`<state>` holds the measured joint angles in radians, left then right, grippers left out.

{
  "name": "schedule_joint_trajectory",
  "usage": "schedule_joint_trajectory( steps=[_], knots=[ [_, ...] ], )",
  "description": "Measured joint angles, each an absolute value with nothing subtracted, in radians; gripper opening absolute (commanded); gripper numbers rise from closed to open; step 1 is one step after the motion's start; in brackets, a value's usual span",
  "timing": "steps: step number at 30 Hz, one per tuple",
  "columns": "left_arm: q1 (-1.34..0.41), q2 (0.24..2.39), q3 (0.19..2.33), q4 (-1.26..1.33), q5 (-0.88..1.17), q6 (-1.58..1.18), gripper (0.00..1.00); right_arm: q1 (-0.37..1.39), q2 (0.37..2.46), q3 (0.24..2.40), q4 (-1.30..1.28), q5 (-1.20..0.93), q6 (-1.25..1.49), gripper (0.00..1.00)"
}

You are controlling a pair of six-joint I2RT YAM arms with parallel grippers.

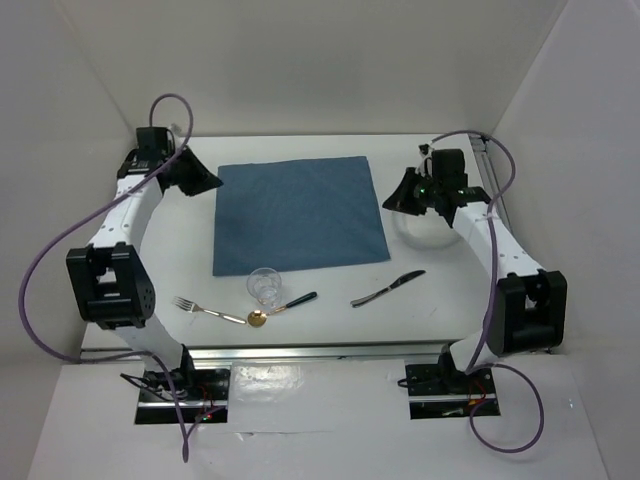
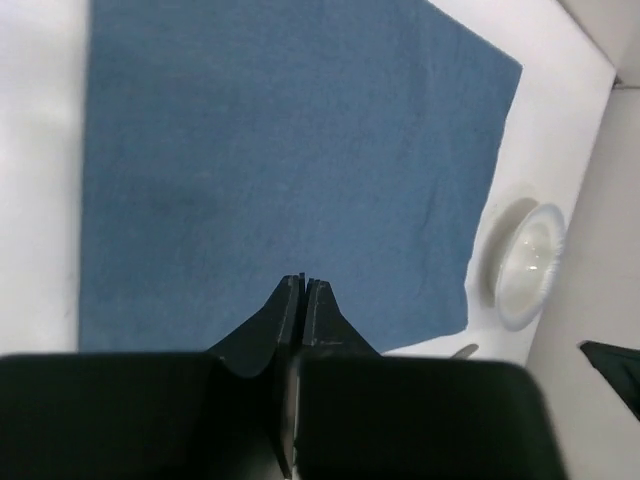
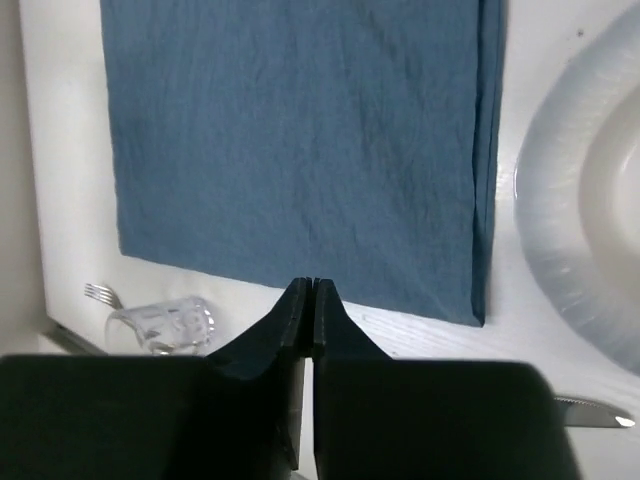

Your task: Set the dinner table for one person

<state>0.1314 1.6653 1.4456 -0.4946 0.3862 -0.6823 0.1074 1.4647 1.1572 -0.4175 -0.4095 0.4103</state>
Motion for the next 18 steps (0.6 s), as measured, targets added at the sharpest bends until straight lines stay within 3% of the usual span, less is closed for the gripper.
schedule_joint_trajectory(
  steps=[4,12,18],
  knots=[
    [0.05,1.805,1.515,-0.497,0.352,-0.651,0.0,0.187,1.578,1.304,-0.427,-0.35,0.425,0.0],
    [0.039,2.033,1.516,-0.565,0.307,-0.624,0.0,0.261,2.137,1.707,-0.468,-0.292,0.425,0.0],
    [0.036,2.125,1.581,-0.577,0.289,-0.598,0.0,0.266,2.259,1.74,-0.509,-0.201,0.471,0.0]
  ],
)
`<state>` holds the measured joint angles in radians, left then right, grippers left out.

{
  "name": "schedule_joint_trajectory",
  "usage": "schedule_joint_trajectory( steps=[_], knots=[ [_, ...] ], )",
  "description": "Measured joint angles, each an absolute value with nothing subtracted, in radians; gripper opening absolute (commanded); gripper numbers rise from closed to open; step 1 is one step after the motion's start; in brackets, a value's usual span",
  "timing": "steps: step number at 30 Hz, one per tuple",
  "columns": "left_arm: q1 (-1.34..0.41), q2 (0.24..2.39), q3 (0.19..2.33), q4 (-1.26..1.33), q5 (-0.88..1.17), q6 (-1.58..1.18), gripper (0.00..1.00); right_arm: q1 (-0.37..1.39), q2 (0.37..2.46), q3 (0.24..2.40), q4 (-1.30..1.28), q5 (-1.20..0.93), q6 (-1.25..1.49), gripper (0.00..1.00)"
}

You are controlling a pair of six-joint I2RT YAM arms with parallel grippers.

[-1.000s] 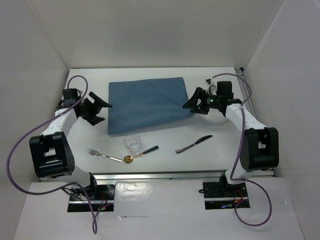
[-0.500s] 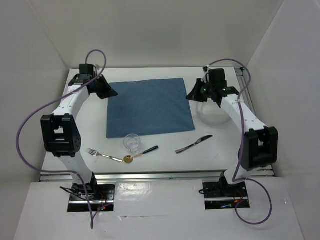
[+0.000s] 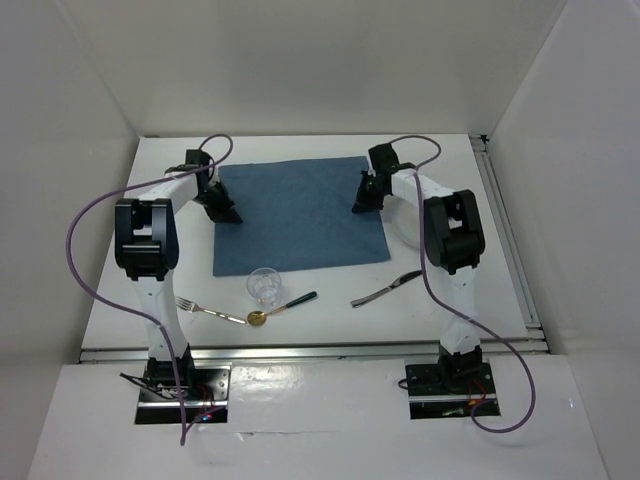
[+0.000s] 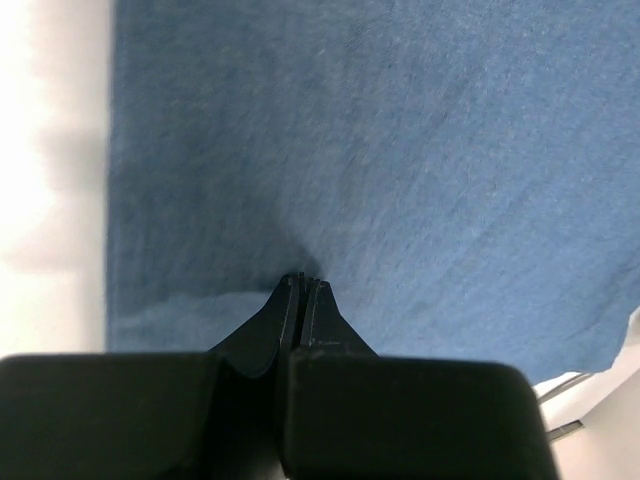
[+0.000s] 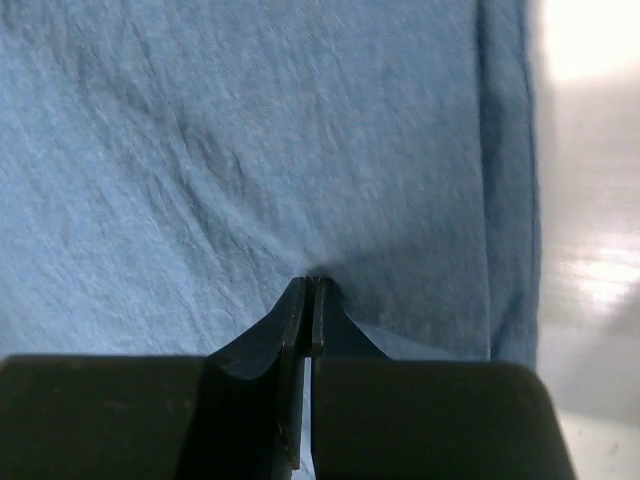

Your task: Set the dinner table for one person

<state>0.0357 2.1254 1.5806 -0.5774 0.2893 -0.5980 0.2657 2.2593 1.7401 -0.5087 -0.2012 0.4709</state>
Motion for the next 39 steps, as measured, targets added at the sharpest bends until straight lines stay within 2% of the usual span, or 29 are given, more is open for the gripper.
schedule_joint_trajectory(
  steps=[12,17,23,28,30,31,32,33,35,38,39],
  knots=[
    [-0.028,2.125,1.531,-0.496,0.311,-0.591,0.0,0.269,2.007,1.341,-0.374,-0.076,0.58,0.0],
    [-0.061,2.111,1.507,-0.477,0.31,-0.595,0.0,0.268,2.017,1.362,-0.395,-0.057,0.58,0.0],
    [-0.082,2.086,1.474,-0.47,0.291,-0.607,0.0,0.257,2.125,1.531,-0.437,-0.031,0.558,0.0],
    [-0.083,2.069,1.459,-0.484,0.268,-0.606,0.0,0.25,2.132,1.549,-0.441,-0.035,0.548,0.0],
    [-0.084,2.067,1.467,-0.508,0.25,-0.603,0.08,0.249,2.121,1.547,-0.457,-0.042,0.541,0.0],
    [-0.085,2.067,1.476,-0.526,0.237,-0.599,0.23,0.249,2.111,1.545,-0.464,-0.046,0.54,0.06],
    [-0.086,2.067,1.49,-0.548,0.221,-0.586,0.31,0.249,2.092,1.544,-0.474,-0.049,0.539,0.15],
    [-0.086,2.067,1.512,-0.574,0.207,-0.577,0.38,0.249,2.067,1.543,-0.484,-0.052,0.538,0.27],
    [-0.086,2.067,1.561,-0.612,0.187,-0.559,0.54,0.249,1.986,1.537,-0.495,-0.047,0.54,0.6],
    [-0.086,2.067,1.671,-0.653,0.169,-0.539,0.56,0.232,1.796,1.502,-0.493,-0.028,0.546,0.77],
    [-0.086,2.065,1.71,-0.659,0.166,-0.529,0.56,0.214,1.726,1.481,-0.49,-0.021,0.555,0.78]
  ],
)
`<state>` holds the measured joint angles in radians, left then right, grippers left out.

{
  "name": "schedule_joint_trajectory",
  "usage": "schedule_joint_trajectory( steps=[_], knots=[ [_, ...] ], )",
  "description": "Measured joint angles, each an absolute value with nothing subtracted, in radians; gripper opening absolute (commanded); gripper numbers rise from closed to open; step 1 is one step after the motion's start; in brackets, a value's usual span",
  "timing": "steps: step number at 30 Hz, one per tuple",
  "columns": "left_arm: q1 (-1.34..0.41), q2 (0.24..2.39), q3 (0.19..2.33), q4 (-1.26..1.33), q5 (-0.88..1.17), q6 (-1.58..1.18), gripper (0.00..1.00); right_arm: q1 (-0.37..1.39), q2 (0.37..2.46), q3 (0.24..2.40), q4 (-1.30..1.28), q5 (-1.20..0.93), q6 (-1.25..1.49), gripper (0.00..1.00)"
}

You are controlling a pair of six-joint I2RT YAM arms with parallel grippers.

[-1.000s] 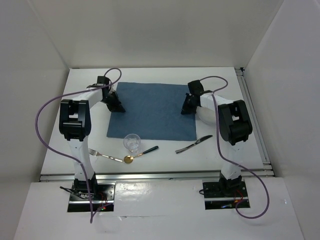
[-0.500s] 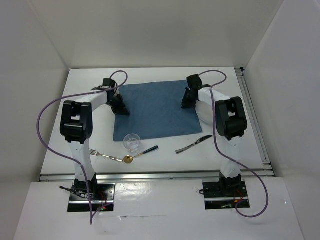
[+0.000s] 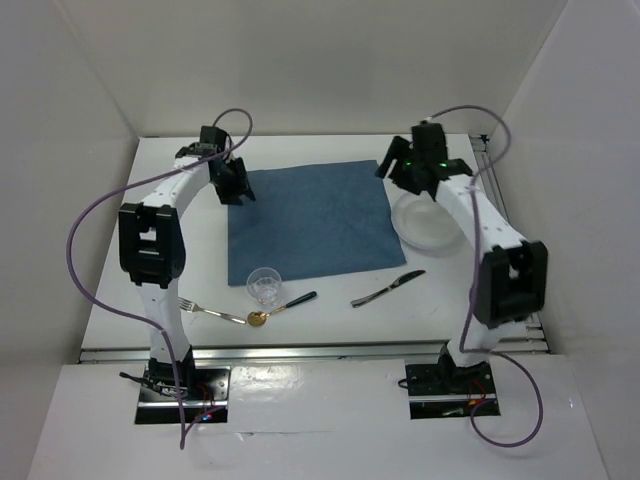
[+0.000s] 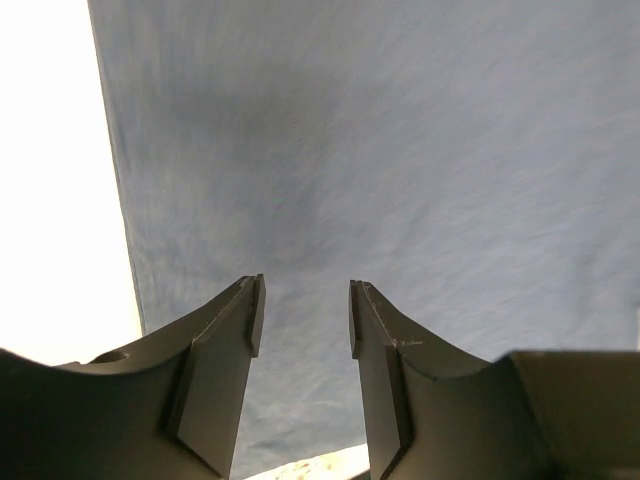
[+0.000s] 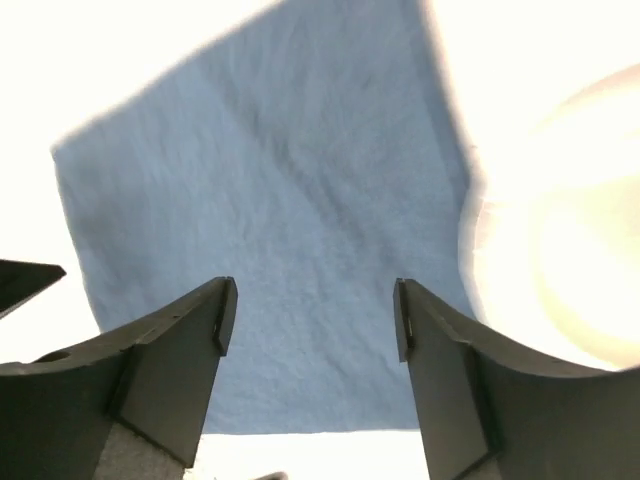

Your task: Set the dinner table for one person

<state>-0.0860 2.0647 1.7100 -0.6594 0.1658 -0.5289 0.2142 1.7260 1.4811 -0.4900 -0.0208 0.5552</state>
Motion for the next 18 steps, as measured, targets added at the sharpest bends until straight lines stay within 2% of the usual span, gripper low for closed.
schedule_joint_trajectory(
  steps=[3,6,9,12,18],
  knots=[
    [-0.086,2.063,1.836,-0.696,0.158,-0.519,0.56,0.109,1.521,1.363,-0.476,0.0,0.592,0.82],
    [-0.086,2.028,1.868,-0.7,0.154,-0.512,0.56,-0.068,1.389,1.193,-0.466,0.01,0.645,0.83],
    [-0.093,1.947,1.8,-0.693,0.154,-0.501,0.56,-0.192,1.382,1.023,-0.463,-0.006,0.685,0.83],
    [-0.107,1.846,1.696,-0.699,0.154,-0.5,0.56,-0.223,1.414,0.885,-0.471,-0.058,0.698,0.88],
    [-0.125,1.67,1.507,-0.68,0.172,-0.5,0.56,-0.24,1.447,0.84,-0.409,-0.127,0.71,0.89]
  ],
)
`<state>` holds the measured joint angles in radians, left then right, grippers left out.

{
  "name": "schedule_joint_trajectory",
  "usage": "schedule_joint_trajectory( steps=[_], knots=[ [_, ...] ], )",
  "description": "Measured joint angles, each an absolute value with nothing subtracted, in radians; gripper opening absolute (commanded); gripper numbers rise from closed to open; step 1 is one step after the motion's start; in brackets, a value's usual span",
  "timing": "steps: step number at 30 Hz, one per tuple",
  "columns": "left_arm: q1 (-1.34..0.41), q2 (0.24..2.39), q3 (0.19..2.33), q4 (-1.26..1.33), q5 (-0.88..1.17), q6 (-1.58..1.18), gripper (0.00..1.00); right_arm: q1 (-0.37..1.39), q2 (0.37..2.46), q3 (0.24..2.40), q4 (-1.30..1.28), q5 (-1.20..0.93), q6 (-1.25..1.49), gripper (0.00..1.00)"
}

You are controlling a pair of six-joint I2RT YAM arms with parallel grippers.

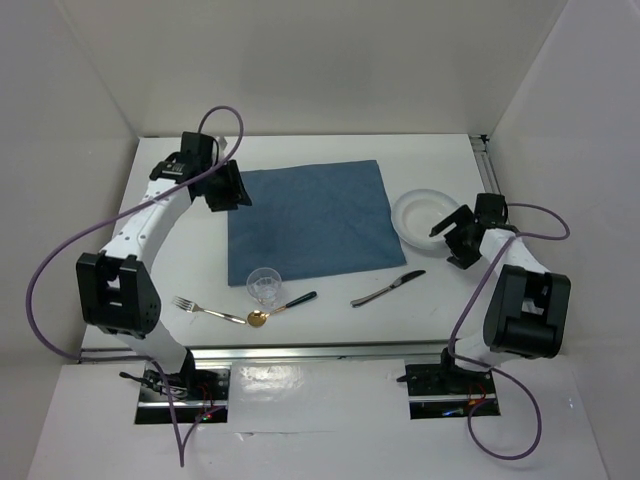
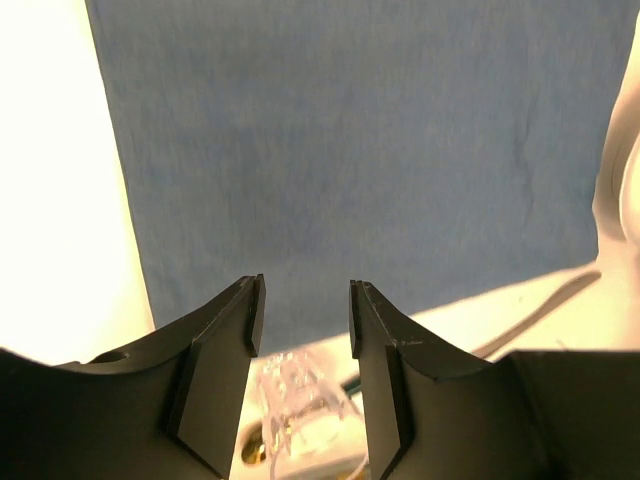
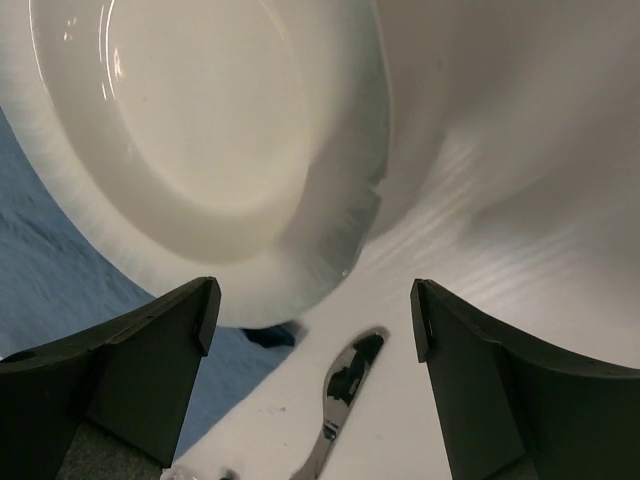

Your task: Set the dinner table for one person

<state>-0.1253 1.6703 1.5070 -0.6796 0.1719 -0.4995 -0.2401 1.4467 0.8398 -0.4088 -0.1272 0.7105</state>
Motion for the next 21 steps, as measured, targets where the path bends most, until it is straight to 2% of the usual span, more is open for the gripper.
schedule_joint_trajectory(
  steps=[4,11,14,15,16,20,21],
  knots=[
    [-0.136,1.574,1.399,-0.651,0.183,-0.5,0.56,-0.254,1.519,0.84,-0.329,-0.146,0.724,0.85],
    [-0.143,1.496,1.336,-0.611,0.19,-0.499,0.56,-0.26,1.621,0.846,-0.223,-0.177,0.767,0.68],
    [-0.143,1.495,1.335,-0.606,0.189,-0.498,0.56,-0.26,1.632,0.845,-0.2,-0.176,0.78,0.46],
    [-0.143,1.495,1.335,-0.606,0.189,-0.498,0.56,-0.26,1.634,0.845,-0.201,-0.169,0.789,0.34],
    [-0.143,1.495,1.335,-0.606,0.188,-0.498,0.56,-0.26,1.635,0.845,-0.199,-0.168,0.791,0.34],
    [-0.143,1.495,1.335,-0.606,0.188,-0.497,0.56,-0.27,1.629,0.863,-0.158,-0.18,0.842,0.18],
    [-0.143,1.495,1.335,-0.606,0.186,-0.497,0.56,-0.271,1.622,0.869,-0.154,-0.191,0.85,0.09]
  ],
)
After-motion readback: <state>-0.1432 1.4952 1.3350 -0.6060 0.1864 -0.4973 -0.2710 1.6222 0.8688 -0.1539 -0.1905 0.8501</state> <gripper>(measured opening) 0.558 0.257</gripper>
